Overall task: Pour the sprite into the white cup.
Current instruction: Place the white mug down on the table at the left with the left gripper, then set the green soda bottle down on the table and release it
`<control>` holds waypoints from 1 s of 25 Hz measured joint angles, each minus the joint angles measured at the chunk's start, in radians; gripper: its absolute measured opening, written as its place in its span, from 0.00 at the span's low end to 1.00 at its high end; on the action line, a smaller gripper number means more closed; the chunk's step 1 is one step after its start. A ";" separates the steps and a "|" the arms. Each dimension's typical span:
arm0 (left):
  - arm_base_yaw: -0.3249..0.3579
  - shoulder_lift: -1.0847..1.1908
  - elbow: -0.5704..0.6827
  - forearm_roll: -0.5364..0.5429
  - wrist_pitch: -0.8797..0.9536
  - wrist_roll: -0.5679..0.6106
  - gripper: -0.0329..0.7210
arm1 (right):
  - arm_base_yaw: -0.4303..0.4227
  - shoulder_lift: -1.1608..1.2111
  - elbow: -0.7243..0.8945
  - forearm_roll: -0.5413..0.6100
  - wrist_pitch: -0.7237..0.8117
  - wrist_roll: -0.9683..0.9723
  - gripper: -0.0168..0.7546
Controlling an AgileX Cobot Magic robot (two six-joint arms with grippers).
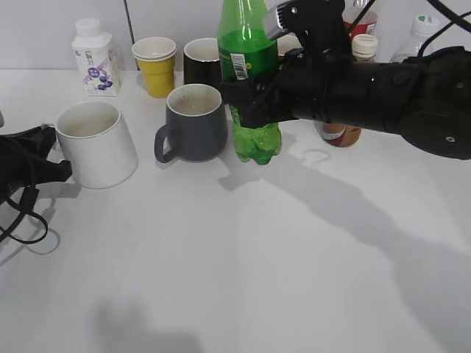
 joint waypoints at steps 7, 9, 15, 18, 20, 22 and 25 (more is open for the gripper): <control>0.000 0.002 0.000 0.022 -0.007 -0.003 0.25 | 0.000 0.000 0.000 0.000 0.000 0.004 0.56; 0.000 0.002 0.000 0.033 -0.007 -0.004 0.34 | 0.000 0.000 0.000 0.000 0.000 0.004 0.56; 0.000 -0.040 0.008 0.041 0.000 -0.007 0.42 | 0.000 0.000 0.000 0.007 0.000 0.004 0.56; 0.000 -0.080 0.045 0.042 -0.011 -0.007 0.42 | -0.012 0.000 0.000 0.055 0.001 0.004 0.56; 0.000 -0.106 0.082 0.042 -0.011 -0.007 0.42 | -0.034 0.002 0.000 0.118 -0.002 -0.012 0.56; 0.000 -0.131 0.113 0.042 -0.010 -0.007 0.42 | -0.063 0.012 0.000 0.153 -0.012 -0.039 0.56; 0.000 -0.177 0.158 0.046 -0.010 -0.007 0.42 | -0.102 0.049 0.000 0.192 -0.024 -0.057 0.56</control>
